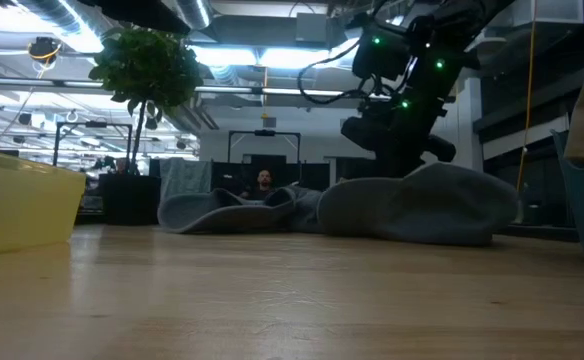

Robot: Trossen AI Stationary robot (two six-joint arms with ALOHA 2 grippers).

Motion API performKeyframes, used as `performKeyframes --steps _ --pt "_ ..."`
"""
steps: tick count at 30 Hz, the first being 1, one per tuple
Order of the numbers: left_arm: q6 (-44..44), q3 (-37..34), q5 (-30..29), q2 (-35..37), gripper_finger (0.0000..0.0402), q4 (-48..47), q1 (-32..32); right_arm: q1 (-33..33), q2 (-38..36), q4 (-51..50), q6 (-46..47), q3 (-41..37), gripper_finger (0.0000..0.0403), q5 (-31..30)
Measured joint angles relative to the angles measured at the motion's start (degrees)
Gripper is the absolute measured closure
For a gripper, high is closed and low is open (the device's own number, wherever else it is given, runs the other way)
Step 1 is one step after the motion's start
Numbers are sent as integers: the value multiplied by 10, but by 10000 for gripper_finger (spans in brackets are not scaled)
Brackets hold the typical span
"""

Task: Pick & Place hat
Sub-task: Put the brown cap into the blue bin

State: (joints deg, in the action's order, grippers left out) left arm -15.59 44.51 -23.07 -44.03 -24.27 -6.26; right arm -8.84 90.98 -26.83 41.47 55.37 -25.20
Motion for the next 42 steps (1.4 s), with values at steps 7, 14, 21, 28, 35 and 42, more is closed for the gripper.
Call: performKeyframes --steps 7,14,21,28,35,42 --pt "0 0 0 0 260 0 0 0 0 1 -58 57 392 59" --pt "-1 0 0 0 260 0 0 4 0 -31 -157 161 392 123" --pt "-29 0 0 0 260 -7 0 4 0 -157 -208 282 393 184" --pt "-28 0 0 0 260 -36 0 4 0 -262 -215 372 393 184" --pt "-23 0 0 -5 261 -31 0 4 0 -253 -247 433 393 180" --pt "-26 0 -18 -24 261 5 0 3 -1 -328 -225 479 393 -84"
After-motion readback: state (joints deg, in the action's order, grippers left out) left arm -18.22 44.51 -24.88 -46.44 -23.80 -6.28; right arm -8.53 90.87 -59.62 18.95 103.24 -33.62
